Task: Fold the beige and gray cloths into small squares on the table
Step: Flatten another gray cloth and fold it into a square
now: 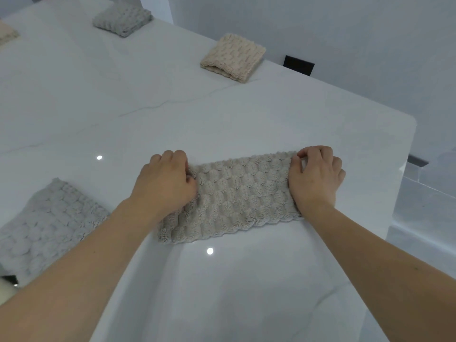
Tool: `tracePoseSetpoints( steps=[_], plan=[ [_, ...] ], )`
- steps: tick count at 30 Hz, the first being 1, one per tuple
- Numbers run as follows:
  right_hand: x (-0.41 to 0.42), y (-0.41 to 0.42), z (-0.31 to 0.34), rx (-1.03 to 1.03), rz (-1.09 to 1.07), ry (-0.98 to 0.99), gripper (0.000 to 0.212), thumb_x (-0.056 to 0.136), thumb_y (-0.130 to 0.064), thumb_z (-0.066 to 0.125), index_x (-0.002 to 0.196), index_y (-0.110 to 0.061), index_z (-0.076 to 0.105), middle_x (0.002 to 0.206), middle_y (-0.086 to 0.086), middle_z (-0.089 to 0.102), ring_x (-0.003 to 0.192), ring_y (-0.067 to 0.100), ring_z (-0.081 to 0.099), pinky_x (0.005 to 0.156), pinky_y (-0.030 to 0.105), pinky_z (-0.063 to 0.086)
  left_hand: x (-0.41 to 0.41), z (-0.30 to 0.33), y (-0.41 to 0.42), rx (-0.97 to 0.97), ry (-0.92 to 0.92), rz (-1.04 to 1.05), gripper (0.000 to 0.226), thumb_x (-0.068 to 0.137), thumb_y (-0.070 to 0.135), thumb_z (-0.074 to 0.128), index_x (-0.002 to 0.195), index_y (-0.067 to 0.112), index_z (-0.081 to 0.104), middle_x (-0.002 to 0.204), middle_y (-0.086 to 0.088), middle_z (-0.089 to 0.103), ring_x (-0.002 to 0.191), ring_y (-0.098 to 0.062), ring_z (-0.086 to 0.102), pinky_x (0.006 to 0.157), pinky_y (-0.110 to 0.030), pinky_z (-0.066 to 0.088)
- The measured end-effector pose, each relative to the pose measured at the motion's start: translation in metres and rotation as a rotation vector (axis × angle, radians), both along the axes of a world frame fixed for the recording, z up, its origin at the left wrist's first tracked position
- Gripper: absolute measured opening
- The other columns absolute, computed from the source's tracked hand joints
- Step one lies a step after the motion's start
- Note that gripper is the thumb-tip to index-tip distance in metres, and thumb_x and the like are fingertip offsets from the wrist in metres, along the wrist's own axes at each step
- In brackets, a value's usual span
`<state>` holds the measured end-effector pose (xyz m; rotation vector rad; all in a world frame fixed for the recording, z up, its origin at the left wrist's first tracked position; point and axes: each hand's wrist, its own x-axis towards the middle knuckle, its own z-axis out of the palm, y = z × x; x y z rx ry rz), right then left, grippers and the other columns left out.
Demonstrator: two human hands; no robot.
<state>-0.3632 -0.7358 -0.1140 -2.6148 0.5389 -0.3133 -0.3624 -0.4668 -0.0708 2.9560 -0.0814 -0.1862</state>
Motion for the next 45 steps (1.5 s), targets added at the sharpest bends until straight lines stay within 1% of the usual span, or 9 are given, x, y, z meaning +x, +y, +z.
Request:
tracePoseSetpoints(
  steps=[9,16,20,23,28,33,35,40,45],
  plan=[
    [0.001,0.002,0.000,0.012,-0.036,-0.029,0.014,0.097,-0.024,0.039,0.101,-0.018,0.051,0.114,0.000,0.045,0.102,0.024,0.041,0.087,0.032,0.023,0.021,0.016,0.004,-0.055,0.239,-0.003,0.012,0.100,0.024,0.037,0.099,0.015,0.044,0.091,-0.007,0.056,0.084,-0.027,0.052,0.072,-0.036,0.042],
    [0.002,0.002,0.000,-0.004,-0.033,-0.014,0.016,0.097,-0.022,0.038,0.104,-0.018,0.052,0.114,-0.001,0.046,0.104,0.024,0.040,0.090,0.035,0.025,0.005,-0.021,-0.004,0.288,-0.266,-0.024,0.027,0.094,0.022,0.041,0.101,-0.001,0.054,0.092,-0.022,0.055,0.079,-0.036,0.051,0.064,-0.041,0.037],
    [0.001,0.002,0.000,-0.019,-0.031,-0.005,0.018,0.098,-0.024,0.037,0.105,-0.018,0.053,0.115,0.000,0.047,0.106,0.025,0.041,0.092,0.036,0.027,-0.015,-0.020,-0.041,0.002,-0.307,-0.179,0.046,0.096,0.037,0.037,0.124,0.005,0.055,0.126,-0.018,0.055,0.114,-0.037,0.051,0.096,-0.050,0.040],
    [0.001,0.002,0.000,-0.023,-0.020,-0.012,0.018,0.099,-0.024,0.037,0.105,-0.018,0.053,0.116,0.000,0.046,0.106,0.025,0.040,0.093,0.036,0.026,-0.043,-0.034,-0.057,-0.014,-0.135,-0.345,0.065,0.098,0.055,0.020,0.153,0.021,0.025,0.160,-0.002,0.023,0.148,-0.024,0.015,0.119,-0.049,0.011],
    [0.003,0.002,-0.001,-0.021,-0.016,-0.003,0.020,0.099,-0.026,0.038,0.108,-0.019,0.054,0.118,0.000,0.046,0.108,0.024,0.040,0.093,0.036,0.025,-0.045,-0.041,-0.055,0.030,-0.112,-0.310,0.069,0.097,0.059,0.016,0.156,0.024,0.013,0.164,0.002,0.009,0.150,-0.018,0.000,0.121,-0.048,0.004],
    [0.004,-0.004,0.019,0.255,-0.047,-0.041,0.024,0.097,-0.029,0.041,0.113,-0.020,0.055,0.121,-0.002,0.052,0.113,0.022,0.048,0.094,0.032,0.024,-0.044,-0.041,-0.054,0.013,-0.095,-0.308,0.067,0.097,0.057,0.010,0.156,0.025,0.011,0.164,0.004,0.007,0.150,-0.016,-0.004,0.121,-0.047,0.002],
    [0.000,-0.001,0.030,0.069,0.106,-0.082,0.027,0.098,-0.026,0.042,0.119,-0.018,0.056,0.127,-0.001,0.051,0.118,0.022,0.048,0.099,0.034,0.024,-0.043,-0.041,-0.054,0.016,-0.106,-0.326,0.065,0.098,0.054,0.007,0.156,0.024,0.013,0.163,0.003,0.009,0.150,-0.017,-0.001,0.121,-0.048,0.004],
    [-0.020,0.035,0.028,-0.271,0.528,-0.025,0.045,0.101,-0.029,0.028,0.141,-0.014,0.043,0.151,0.003,0.037,0.140,0.022,0.031,0.116,0.038,0.017,-0.043,-0.040,-0.054,0.008,-0.112,-0.330,0.062,0.100,0.046,0.005,0.156,0.020,0.013,0.163,0.001,0.011,0.150,-0.019,0.002,0.121,-0.048,0.006],
    [-0.026,0.038,0.004,-0.253,0.485,0.251,0.055,0.101,-0.042,0.010,0.154,-0.029,0.006,0.162,-0.005,0.002,0.148,0.012,-0.008,0.120,0.038,-0.009,-0.042,-0.043,-0.054,0.005,-0.138,-0.316,0.063,0.100,0.047,0.007,0.156,0.019,0.011,0.163,0.002,0.009,0.150,-0.017,0.000,0.121,-0.047,0.004]
  ],
)
